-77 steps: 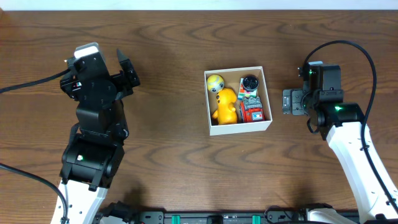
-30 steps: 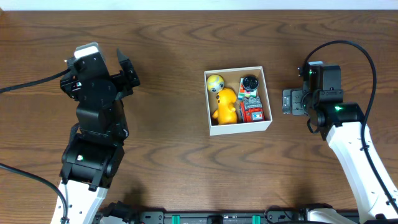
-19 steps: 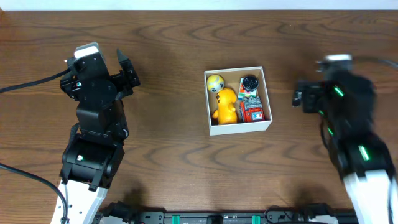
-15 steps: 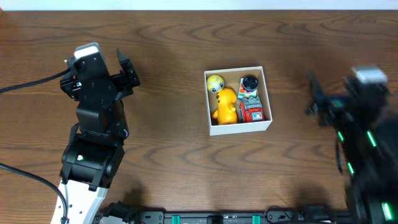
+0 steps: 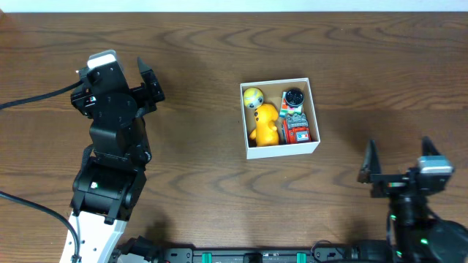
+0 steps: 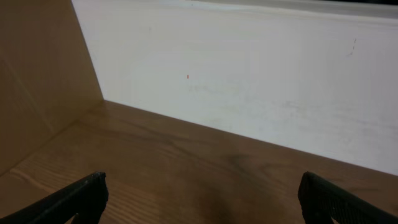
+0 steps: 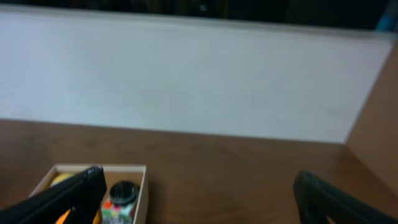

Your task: Pack container

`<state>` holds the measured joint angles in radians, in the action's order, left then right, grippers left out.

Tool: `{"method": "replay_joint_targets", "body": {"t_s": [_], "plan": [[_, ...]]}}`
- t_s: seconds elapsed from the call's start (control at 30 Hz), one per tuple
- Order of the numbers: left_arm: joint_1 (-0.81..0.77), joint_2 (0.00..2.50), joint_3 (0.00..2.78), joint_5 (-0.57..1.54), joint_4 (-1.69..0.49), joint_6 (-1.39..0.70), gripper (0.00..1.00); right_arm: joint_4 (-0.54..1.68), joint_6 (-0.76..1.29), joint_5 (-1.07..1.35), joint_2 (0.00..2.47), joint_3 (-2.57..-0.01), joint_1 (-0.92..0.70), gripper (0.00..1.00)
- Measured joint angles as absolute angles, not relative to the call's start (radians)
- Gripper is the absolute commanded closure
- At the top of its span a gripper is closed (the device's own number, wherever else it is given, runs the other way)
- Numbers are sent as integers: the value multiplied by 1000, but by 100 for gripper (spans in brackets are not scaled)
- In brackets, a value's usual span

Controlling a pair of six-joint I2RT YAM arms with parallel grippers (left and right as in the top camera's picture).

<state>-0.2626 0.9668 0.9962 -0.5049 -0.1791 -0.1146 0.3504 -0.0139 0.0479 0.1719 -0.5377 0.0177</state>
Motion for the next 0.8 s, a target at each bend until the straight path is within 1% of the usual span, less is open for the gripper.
{"method": "replay_joint_targets", "body": {"t_s": [0.2,0.33,0.53,0.8], "plan": [[-262,967,996,-505,-179,-115,2,204,54,92,33,-259,55,1],[-263,967,996,-505,-179,-115,2,123,95,102,17,-155,66,1],[-263,967,996,-505,-179,-115,2,87,83,112,17,-88,71,1],[-263,967,996,-505,-179,-115,2,122,7,141,17,-52,71,1]]}}
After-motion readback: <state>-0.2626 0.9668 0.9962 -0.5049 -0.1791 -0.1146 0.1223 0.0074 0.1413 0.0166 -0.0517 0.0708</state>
